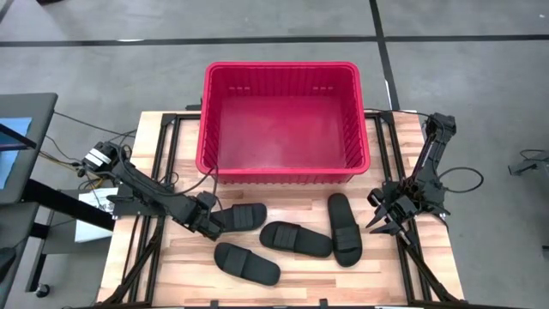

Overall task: Pick and place slides into bin
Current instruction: Put the black slide into the red bin

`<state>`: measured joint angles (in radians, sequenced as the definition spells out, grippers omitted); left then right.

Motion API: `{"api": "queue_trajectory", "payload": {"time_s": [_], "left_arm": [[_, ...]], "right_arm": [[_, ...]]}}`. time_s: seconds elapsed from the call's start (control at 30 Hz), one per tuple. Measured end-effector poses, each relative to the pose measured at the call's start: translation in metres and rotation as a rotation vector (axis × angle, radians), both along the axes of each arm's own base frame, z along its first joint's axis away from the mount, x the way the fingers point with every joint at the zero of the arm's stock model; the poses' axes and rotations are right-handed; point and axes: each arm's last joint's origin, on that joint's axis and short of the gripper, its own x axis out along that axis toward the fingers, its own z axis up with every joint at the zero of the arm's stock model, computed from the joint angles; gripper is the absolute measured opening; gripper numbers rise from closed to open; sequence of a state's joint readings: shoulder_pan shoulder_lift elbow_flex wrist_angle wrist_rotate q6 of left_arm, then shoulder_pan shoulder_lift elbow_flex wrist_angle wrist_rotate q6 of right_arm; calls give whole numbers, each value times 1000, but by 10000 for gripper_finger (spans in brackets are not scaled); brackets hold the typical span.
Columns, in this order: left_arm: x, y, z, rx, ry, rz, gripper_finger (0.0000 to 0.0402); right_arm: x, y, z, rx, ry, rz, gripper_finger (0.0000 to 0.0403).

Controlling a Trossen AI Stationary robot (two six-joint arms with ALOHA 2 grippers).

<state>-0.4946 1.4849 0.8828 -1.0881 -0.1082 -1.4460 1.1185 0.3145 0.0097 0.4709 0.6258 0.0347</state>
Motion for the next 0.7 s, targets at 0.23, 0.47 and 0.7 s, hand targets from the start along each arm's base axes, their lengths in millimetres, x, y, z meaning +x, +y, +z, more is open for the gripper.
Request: {"api": "queue_trajectory", "payload": {"time_s": [0.23,0.47,0.7], "left_arm": [[3,3,-9,-19,-30,18,114],[3,4,-26,-64,-87,23,114],[-6,8,-41,-97,-83,32,114]], "right_arm": [[0,0,0,0,0,0,70],[0,0,0,0,0,0,70],[0,0,0,-1,0,0,70]]}}
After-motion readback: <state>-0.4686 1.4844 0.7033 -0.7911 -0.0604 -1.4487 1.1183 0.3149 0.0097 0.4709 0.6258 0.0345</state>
